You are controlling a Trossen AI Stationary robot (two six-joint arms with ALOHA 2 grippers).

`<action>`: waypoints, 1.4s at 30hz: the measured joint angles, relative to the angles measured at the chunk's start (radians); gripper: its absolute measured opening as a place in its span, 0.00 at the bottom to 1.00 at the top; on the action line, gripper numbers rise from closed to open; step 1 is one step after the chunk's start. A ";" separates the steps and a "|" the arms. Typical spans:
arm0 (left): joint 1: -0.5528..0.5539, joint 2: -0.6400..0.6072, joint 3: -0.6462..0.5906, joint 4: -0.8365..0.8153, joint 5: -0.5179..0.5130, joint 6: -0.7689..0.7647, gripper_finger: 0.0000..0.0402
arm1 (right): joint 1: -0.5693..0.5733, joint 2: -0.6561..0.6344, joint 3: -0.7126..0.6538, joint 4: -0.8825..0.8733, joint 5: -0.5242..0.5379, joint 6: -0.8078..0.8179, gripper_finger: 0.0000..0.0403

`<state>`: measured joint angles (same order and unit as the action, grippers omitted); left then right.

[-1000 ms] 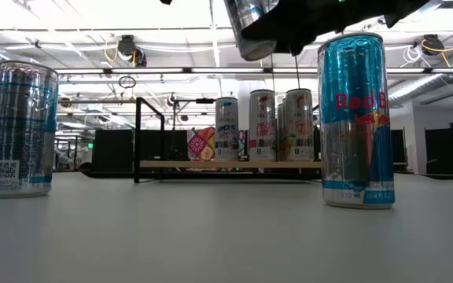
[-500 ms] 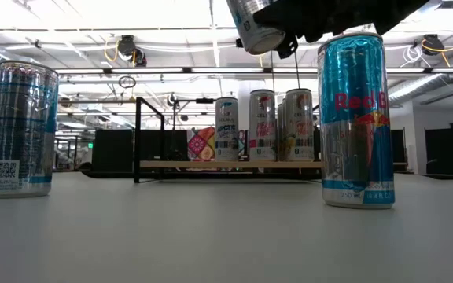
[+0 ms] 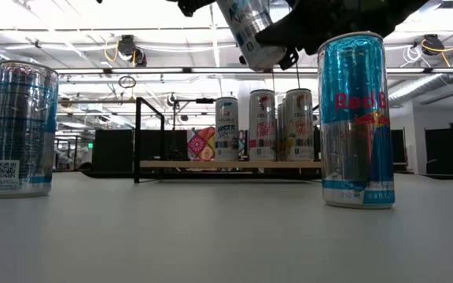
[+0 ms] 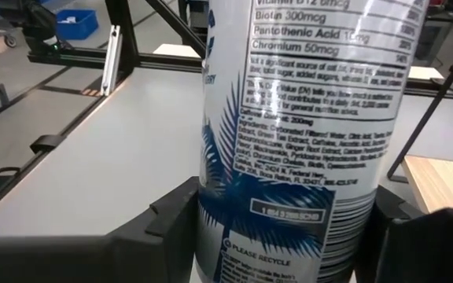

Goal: Place canned beverage on shelf
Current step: Put the white blue soda can on the shelf aligned with the white blue soda cans

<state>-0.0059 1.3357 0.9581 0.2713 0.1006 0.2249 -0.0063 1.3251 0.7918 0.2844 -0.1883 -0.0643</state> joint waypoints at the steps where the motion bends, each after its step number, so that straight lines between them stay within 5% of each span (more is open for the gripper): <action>1: 0.000 0.000 0.000 -0.002 0.000 0.000 0.66 | -0.002 0.000 0.000 -0.004 0.000 0.000 0.48; 13: -0.001 0.000 0.000 -0.043 -0.003 -0.001 0.65 | -0.007 0.000 0.000 -0.027 0.001 0.005 0.49; 21: -0.003 0.003 -0.002 -0.053 -0.078 0.016 0.64 | -0.006 -0.014 0.000 -0.061 0.044 0.057 0.61; 30: -0.007 0.004 -0.003 -0.067 -0.087 0.018 0.64 | -0.005 -0.122 0.004 -0.175 0.111 0.054 0.70; 42: 0.114 0.003 -0.002 -0.079 -0.120 0.018 0.64 | 0.000 -0.309 0.002 -0.454 0.113 -0.033 0.69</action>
<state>0.1084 1.3389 0.9560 0.1925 -0.0192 0.2432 -0.0062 1.0156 0.7940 -0.1694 -0.0757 -0.0977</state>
